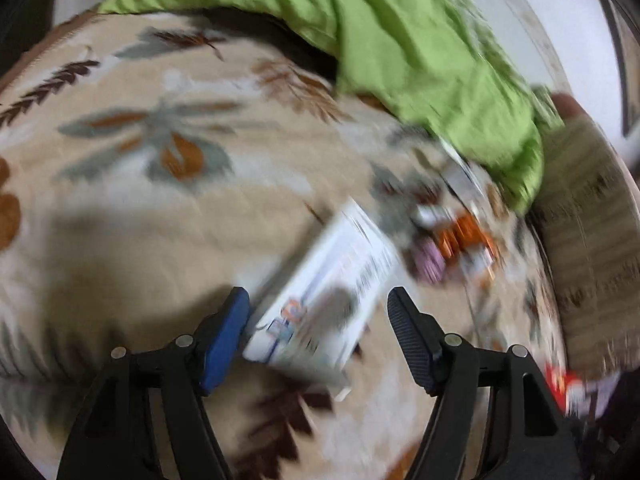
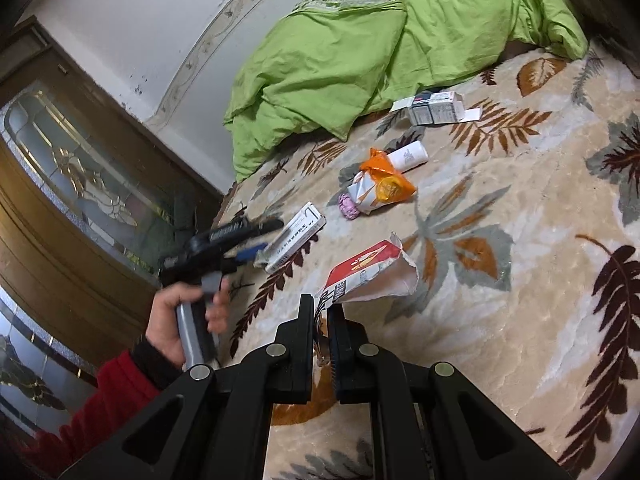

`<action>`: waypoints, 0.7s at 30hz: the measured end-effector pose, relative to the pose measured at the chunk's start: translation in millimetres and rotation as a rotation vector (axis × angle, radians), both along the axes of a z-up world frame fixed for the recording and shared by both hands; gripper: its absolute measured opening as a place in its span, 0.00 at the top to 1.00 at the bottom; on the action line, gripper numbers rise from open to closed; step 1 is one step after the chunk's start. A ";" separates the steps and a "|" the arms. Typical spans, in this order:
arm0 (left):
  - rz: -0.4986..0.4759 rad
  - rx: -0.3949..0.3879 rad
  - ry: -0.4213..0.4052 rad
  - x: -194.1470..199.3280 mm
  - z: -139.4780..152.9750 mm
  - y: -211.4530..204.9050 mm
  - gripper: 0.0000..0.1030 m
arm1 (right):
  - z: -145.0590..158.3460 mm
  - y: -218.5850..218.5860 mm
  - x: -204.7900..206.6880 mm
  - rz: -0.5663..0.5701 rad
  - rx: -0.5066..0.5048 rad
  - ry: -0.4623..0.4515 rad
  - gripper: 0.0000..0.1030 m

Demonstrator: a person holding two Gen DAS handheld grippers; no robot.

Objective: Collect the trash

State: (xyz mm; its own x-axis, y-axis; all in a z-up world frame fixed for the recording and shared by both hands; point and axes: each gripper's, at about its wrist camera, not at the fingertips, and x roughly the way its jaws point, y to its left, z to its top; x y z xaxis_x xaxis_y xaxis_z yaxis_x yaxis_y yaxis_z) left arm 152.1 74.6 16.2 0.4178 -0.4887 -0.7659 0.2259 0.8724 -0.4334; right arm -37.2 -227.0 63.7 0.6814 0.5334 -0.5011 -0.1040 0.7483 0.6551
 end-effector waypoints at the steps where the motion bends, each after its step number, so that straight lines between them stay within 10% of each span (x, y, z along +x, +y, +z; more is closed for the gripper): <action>1: -0.034 0.002 0.000 -7.3 0.1 -5.5 0.32 | -0.1 -0.8 0.1 0.000 0.004 0.001 0.93; 12: 0.005 0.209 -0.067 1.4 6.1 -55.7 0.26 | 1.7 0.4 -2.0 -0.013 -0.026 -0.002 0.93; 15: 0.025 0.231 -0.068 1.5 -2.1 -61.6 0.45 | 1.0 0.1 -1.6 -0.017 -0.037 -0.001 0.93; 21: 0.074 0.222 -0.084 -24.3 -1.1 -61.6 0.46 | 5.6 4.2 -4.9 -0.016 -0.092 -0.024 0.93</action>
State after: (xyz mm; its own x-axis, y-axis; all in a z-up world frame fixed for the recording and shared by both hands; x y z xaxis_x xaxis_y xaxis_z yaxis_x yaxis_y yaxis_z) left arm 127.7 13.0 15.1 0.5132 -0.2780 -0.8120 0.1852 0.9597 -0.2115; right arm -42.1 -222.8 69.3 0.7020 0.4750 -0.5306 -0.1066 0.8068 0.5812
